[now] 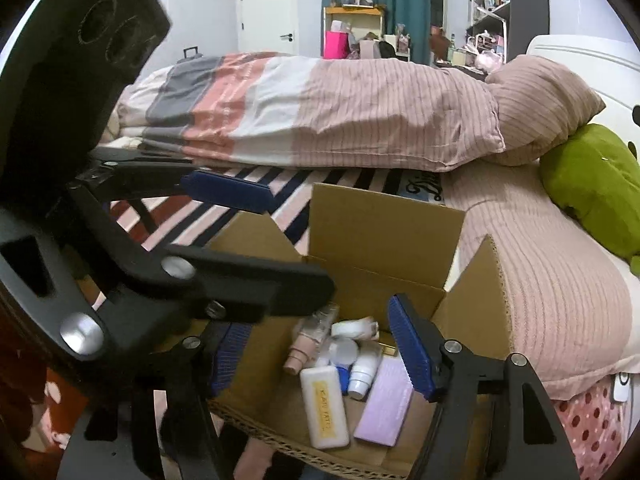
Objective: Organize rigid objects
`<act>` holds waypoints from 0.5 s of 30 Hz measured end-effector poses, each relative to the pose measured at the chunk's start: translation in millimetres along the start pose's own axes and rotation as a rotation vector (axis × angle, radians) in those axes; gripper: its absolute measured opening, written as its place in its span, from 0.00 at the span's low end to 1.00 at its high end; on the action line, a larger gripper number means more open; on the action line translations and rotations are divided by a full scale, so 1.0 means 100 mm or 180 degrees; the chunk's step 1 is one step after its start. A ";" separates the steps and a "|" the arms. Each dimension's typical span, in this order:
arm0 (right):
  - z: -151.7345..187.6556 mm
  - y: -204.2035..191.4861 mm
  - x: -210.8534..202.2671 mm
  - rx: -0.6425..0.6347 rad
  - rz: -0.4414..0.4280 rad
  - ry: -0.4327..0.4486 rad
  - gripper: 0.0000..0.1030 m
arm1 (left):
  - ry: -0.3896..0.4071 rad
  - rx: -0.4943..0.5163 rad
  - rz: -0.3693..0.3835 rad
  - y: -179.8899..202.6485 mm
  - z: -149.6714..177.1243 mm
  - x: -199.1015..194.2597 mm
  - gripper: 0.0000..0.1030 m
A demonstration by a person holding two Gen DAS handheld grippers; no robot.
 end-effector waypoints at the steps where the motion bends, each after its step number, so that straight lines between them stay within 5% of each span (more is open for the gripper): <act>1: -0.01 -0.01 0.00 0.0018 -0.0026 0.0011 0.64 | 0.0038 -0.0028 -0.0104 -0.02 0.02 -0.08 0.86; 4: -0.06 -0.06 -0.05 0.0052 -0.0117 0.0072 0.66 | 0.0152 -0.0106 -0.0592 -0.09 0.14 -0.37 0.86; 12: -0.11 -0.30 -0.23 0.0047 -0.0358 0.0323 0.93 | 0.0293 -0.0543 -0.1398 -0.40 0.57 -0.99 0.86; 15: -0.08 -0.37 -0.27 0.0016 -0.0404 0.0461 0.95 | 0.0231 -0.0643 -0.1644 -0.50 0.75 -1.12 0.86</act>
Point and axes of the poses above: each gripper's, at about its wrist camera, not at the fingertips, and x roughly the way its jaws point, y to its right, z to its underside, the point moved 3 cm from there along x, roughly the way its jaws point, and after that the axes turned 13 degrees about x, right-handed, at the moved point
